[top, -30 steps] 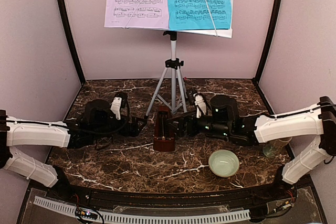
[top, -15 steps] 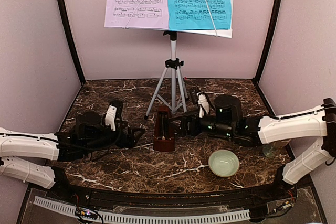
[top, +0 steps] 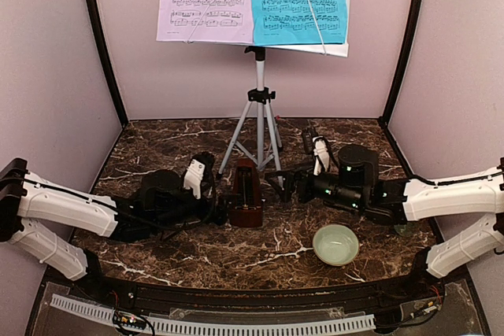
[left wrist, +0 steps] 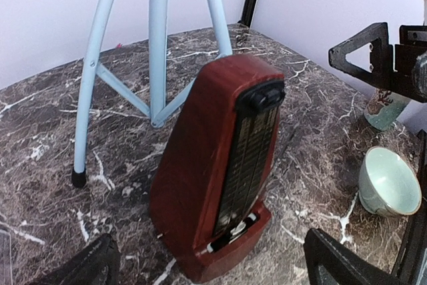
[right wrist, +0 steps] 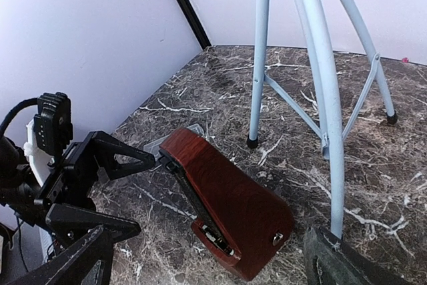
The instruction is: Set up the instrument practice props
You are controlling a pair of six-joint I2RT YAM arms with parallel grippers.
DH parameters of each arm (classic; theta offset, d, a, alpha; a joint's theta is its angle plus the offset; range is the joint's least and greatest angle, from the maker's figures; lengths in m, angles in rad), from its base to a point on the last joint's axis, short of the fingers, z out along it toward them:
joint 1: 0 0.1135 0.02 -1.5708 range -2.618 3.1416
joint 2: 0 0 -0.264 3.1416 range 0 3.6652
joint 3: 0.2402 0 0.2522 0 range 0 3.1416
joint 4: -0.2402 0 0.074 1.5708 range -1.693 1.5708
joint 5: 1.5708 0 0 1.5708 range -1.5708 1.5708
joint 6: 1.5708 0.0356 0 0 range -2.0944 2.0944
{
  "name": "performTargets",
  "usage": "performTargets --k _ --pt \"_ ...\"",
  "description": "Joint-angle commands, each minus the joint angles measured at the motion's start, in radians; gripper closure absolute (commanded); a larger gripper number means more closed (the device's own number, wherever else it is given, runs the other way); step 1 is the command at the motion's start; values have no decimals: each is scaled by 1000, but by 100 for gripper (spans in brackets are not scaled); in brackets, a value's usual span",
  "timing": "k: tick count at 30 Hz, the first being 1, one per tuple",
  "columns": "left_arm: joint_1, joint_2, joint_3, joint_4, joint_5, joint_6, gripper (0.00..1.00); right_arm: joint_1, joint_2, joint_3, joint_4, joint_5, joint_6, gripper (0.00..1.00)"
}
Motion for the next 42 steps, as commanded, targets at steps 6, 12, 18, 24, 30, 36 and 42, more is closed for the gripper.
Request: performTargets --k 6,12,18,24,30,36,42 --pt "-19 145 178 70 -89 64 1 7 -25 -22 16 55 9 0" --pt "-19 163 217 12 -158 52 1 7 -28 -27 18 64 10 0" --pt "-7 100 159 -38 -235 7 2 6 -22 -24 15 65 8 0" --pt "48 17 77 -72 -255 -93 3 6 -13 -21 14 64 9 0" --pt "113 -40 -6 -49 -206 -170 4 5 -15 -18 5 71 8 0" --pt "217 -51 -63 -74 -155 -230 5 6 -24 -16 -16 83 6 0" --pt "350 -199 -101 -111 -72 -208 3 2 -36 -19 -36 98 2 0"
